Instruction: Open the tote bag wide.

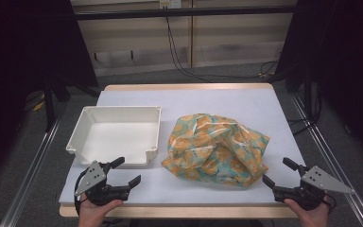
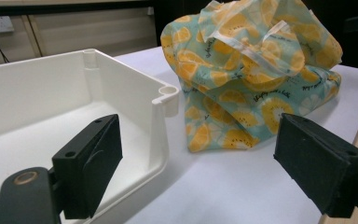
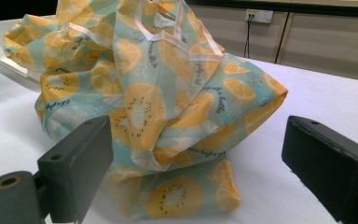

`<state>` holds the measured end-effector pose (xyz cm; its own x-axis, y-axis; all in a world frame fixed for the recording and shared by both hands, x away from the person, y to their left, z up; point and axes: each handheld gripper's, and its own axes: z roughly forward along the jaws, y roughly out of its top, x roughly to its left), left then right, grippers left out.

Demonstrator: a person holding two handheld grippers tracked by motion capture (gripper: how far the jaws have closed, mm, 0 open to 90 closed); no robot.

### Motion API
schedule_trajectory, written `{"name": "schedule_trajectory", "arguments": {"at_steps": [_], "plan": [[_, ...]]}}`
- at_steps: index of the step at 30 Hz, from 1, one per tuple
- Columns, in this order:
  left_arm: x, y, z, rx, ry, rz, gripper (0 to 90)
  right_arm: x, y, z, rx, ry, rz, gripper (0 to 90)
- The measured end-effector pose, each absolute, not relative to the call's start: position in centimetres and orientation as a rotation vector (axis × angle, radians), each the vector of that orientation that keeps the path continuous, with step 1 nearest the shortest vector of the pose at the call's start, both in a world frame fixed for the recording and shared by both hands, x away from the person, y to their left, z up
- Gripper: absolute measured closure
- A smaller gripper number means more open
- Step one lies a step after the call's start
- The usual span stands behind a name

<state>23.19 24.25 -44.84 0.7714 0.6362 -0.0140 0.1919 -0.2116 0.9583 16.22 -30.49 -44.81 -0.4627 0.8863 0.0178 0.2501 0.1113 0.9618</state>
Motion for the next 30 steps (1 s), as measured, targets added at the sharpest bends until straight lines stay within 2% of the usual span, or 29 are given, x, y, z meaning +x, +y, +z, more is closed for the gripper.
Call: {"name": "schedule_trajectory", "arguments": {"at_steps": [6,8,11,12,13,14,16,17,22,28,30], "plan": [[23.3,24.1,-45.0,1.773,0.662,0.438,19.2,16.4,-30.6,-44.9,1.106,1.819,1.384,12.6],[23.3,23.9,-45.0,1.774,0.654,0.429,25.7,16.4,-30.6,-44.9,1.107,1.830,1.392,17.3],[23.3,23.8,-45.0,1.784,0.636,0.408,30.4,16.5,-30.6,-44.9,1.103,1.839,1.395,19.1],[23.3,23.7,-45.0,1.800,0.627,0.413,31.3,16.4,-30.6,-44.9,1.098,1.858,1.404,23.3],[23.3,23.7,-45.0,1.800,0.627,0.413,32.8,16.4,-30.6,-44.9,1.098,1.858,1.404,23.3],[23.2,23.6,-44.9,1.809,0.612,0.404,35.4,16.4,-30.5,-44.7,1.085,1.879,1.416,29.0],[23.1,23.6,-44.9,1.804,0.612,0.398,37.8,16.3,-30.5,-44.7,1.083,1.883,1.421,30.0],[22.9,23.6,-44.9,1.811,0.605,0.382,41.4,16.3,-30.3,-44.5,1.084,1.893,1.430,33.4],[22.5,23.0,-44.6,1.820,0.555,0.366,47.7,16.3,-29.9,-44.1,1.047,1.943,1.436,40.4],[22.4,21.5,-44.2,1.824,0.509,0.316,52.1,16.4,-29.2,-43.4,1.022,1.969,1.457,48.7],[22.5,20.2,-43.6,1.839,0.461,0.301,54.3,16.9,-28.6,-42.9,0.994,1.986,1.465,54.8]]}}
